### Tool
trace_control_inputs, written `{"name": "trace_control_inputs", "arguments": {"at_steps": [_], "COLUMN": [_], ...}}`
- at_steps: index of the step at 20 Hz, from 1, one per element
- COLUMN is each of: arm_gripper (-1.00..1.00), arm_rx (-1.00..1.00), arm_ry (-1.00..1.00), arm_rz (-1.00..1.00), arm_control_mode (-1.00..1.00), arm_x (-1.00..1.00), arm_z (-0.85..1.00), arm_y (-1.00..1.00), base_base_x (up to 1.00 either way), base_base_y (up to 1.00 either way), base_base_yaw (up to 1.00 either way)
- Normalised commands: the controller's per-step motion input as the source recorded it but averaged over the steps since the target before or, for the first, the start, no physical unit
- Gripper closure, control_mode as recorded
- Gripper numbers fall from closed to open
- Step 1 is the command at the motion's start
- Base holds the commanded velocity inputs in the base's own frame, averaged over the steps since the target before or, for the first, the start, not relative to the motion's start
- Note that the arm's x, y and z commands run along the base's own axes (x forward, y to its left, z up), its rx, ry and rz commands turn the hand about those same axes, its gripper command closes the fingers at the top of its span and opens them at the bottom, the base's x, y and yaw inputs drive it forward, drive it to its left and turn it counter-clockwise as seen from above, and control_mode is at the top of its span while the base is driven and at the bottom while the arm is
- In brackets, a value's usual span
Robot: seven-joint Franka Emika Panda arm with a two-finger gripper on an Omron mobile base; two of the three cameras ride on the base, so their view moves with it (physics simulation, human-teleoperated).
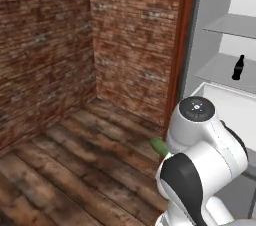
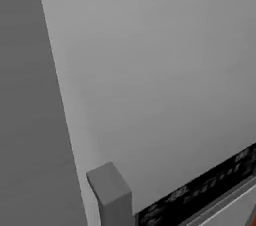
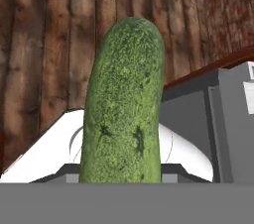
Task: Place the cucumber and potato inside the fridge drawer. Close the drawer after placing the vegetables.
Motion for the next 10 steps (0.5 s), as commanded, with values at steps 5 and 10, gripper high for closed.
{"name": "trace_control_inputs", "arguments": {"at_steps": [5,10], "arm_gripper": [1.0,1.0], "arm_rx": [0.0,0.0], "arm_ry": [0.0,0.0], "arm_rz": [0.0,0.0], "arm_control_mode": [1.0,1.0], "arm_x": [0.0,0.0], "arm_z": [0.0,0.0], "arm_y": [0.0,0.0], "base_base_x": [0.7,0.73], "base_base_y": [0.3,0.63], "base_base_yaw": [-0.84,-0.77]}}
